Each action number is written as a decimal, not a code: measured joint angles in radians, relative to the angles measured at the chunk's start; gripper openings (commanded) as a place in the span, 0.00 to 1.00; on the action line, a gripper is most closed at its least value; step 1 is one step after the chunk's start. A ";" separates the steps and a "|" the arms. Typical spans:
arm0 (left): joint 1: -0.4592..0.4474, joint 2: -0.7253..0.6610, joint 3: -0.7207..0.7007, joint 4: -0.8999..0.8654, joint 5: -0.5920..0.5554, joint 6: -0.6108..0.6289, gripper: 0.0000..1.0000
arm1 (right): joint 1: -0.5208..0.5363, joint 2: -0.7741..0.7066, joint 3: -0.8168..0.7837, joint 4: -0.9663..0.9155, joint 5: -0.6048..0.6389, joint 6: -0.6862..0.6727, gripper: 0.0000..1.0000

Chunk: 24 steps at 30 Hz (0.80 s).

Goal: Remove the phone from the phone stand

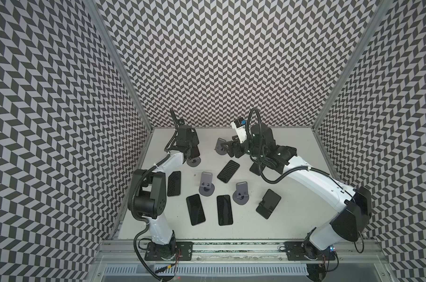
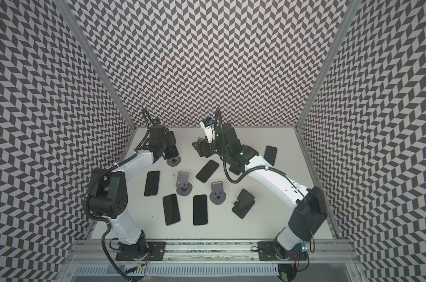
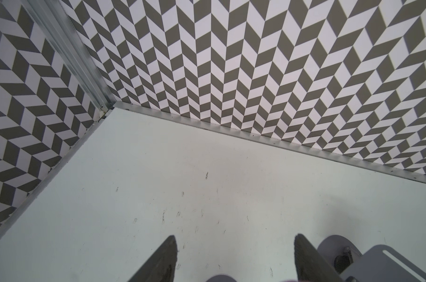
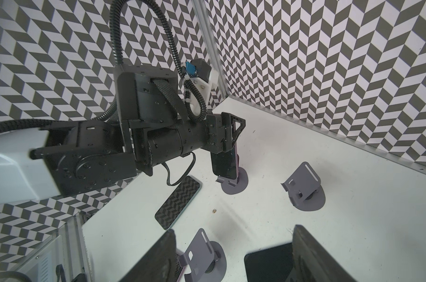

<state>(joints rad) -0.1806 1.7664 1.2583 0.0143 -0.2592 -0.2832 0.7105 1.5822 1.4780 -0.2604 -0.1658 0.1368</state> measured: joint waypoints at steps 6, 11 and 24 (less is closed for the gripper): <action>0.000 -0.013 0.000 0.000 0.006 0.005 0.49 | 0.000 0.000 0.000 0.000 -0.008 0.010 0.72; 0.000 -0.023 0.000 0.000 0.013 0.015 0.47 | 0.000 0.000 0.000 0.000 -0.009 0.013 0.72; 0.011 -0.028 0.000 -0.002 0.030 0.028 0.46 | 0.000 0.000 0.000 0.000 -0.012 0.013 0.72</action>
<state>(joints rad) -0.1692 1.7386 1.2583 0.0124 -0.2295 -0.2550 0.7105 1.5822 1.4780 -0.2600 -0.1776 0.1501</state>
